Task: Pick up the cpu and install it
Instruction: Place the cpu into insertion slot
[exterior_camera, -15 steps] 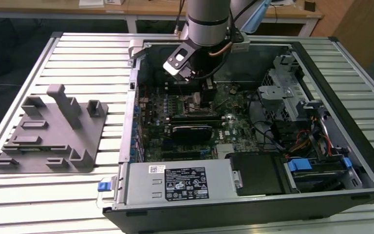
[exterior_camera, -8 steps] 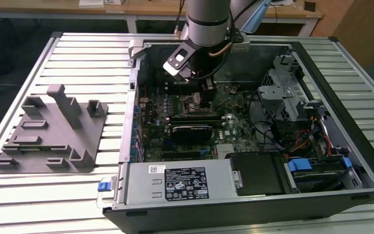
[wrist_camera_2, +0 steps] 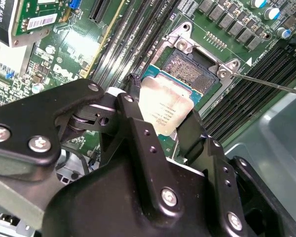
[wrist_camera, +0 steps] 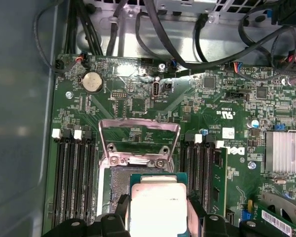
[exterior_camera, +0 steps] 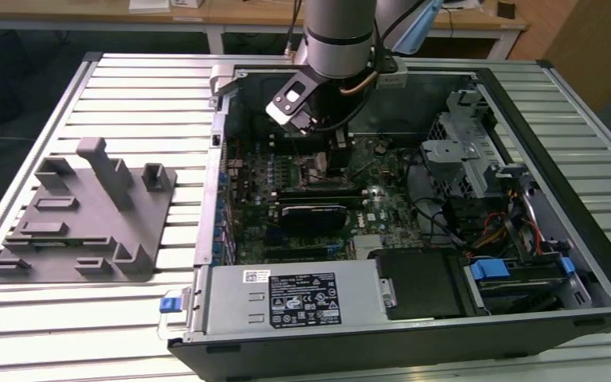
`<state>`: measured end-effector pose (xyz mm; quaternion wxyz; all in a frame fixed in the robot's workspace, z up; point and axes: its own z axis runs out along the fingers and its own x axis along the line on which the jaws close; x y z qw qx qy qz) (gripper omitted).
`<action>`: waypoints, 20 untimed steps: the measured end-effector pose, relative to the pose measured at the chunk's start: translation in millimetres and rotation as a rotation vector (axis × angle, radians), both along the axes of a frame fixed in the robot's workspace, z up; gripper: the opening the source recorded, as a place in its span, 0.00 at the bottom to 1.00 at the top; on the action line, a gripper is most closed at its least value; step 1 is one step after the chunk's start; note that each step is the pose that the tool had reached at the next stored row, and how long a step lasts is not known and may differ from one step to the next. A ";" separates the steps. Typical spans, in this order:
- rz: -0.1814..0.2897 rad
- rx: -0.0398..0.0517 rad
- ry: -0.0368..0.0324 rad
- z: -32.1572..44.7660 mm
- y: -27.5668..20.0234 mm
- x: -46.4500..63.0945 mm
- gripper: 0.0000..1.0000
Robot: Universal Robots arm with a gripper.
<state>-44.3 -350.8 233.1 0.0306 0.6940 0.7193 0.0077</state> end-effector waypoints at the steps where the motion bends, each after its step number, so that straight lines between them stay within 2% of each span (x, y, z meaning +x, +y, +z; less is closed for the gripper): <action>1: 0.000 0.0002 -0.0001 -0.4 0.1 0.0 0.54; 13: -0.003 0.0001 -0.0001 -8.6 7.0 0.0 0.54; 20: -0.006 0.0001 -0.0001 -12.9 9.2 -2.2 0.54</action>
